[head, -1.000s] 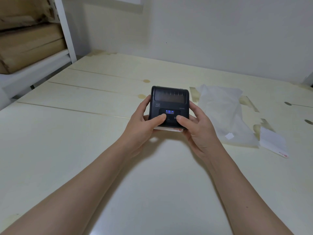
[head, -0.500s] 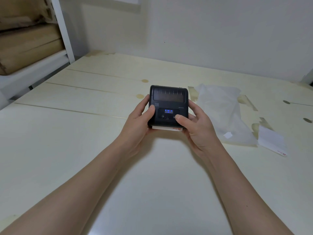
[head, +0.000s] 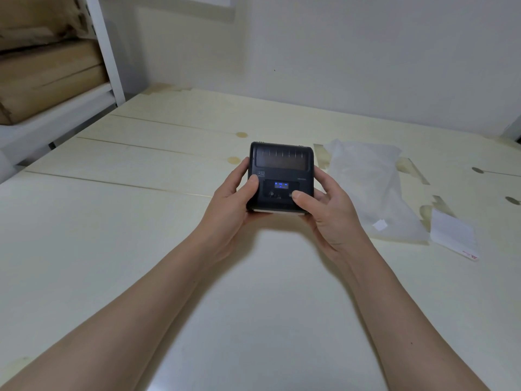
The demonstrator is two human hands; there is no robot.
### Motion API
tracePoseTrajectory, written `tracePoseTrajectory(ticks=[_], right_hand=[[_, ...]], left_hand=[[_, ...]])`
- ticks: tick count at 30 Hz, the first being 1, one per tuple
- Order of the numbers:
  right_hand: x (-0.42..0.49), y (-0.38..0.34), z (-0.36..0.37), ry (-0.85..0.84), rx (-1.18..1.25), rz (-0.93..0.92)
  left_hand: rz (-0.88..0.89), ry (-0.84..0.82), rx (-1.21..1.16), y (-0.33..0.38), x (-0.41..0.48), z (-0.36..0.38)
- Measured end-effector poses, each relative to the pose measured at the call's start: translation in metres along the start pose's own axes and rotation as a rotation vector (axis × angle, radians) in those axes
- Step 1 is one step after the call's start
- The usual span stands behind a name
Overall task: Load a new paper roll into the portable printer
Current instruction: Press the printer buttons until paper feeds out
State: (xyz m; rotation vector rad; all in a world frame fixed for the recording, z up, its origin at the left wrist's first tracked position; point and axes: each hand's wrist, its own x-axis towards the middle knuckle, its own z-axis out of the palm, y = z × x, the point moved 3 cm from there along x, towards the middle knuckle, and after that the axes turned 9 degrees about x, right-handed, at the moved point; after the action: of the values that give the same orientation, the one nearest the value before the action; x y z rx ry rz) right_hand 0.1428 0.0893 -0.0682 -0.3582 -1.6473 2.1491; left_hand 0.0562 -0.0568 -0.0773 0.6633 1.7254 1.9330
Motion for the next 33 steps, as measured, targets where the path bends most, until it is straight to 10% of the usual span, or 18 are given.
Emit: tracePoseTrajectory(ticks=[23, 33], right_hand=[[-0.005, 0.004, 0.006, 0.152, -0.321, 0.059], [-0.012, -0.002, 0.011, 0.218, -0.430, 0.025]], left_hand=[[-0.090, 0.229, 0.138, -0.002, 0.015, -0.009], [-0.075, 0.284, 0.557, 0.003, 0.018, -0.018]])
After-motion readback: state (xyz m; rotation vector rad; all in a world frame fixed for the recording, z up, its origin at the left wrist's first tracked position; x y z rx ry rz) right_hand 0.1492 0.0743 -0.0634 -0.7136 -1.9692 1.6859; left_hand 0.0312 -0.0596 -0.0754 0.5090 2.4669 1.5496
